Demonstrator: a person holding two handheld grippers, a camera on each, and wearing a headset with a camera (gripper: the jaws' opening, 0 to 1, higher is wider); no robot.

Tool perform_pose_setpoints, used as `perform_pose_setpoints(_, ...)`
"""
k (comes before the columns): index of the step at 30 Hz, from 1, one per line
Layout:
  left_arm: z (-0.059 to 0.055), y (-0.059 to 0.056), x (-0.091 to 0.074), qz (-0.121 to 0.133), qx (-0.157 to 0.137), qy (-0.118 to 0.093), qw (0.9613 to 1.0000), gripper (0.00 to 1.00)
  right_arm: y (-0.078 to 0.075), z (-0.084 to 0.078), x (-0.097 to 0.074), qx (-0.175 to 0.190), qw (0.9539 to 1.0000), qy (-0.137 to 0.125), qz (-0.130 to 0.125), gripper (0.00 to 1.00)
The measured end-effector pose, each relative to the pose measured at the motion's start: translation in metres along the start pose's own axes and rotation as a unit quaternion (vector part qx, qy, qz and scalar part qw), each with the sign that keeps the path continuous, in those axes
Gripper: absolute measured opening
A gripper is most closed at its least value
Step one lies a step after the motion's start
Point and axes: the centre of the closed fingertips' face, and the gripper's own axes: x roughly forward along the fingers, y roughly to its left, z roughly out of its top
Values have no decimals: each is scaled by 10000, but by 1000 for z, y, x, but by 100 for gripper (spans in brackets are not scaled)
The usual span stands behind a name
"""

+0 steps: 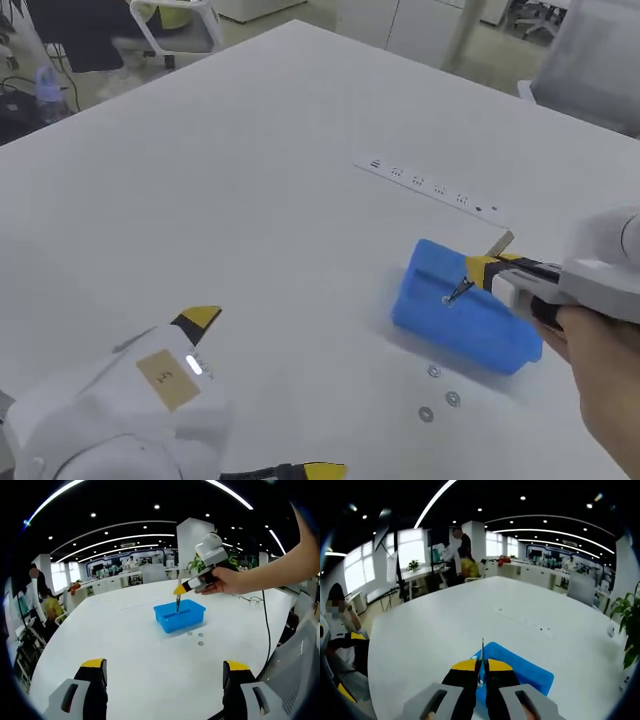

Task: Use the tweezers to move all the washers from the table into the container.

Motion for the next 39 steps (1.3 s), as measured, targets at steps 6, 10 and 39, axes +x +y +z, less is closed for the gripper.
perform_pose_setpoints(6, -4, -3, 2, -48, 32, 105, 9999, 98, -2, -10, 10, 25, 9999, 132, 5, 1)
perform_pose_setpoints(10, -5, -2, 2, -43, -6, 121, 9999, 99, -3, -19, 16, 71, 9997, 236, -15, 1)
perform_pose_setpoints(39, -12, -2, 3, -12, 102, 296, 9995, 97, -7, -43, 23, 28, 9988, 492, -60, 2)
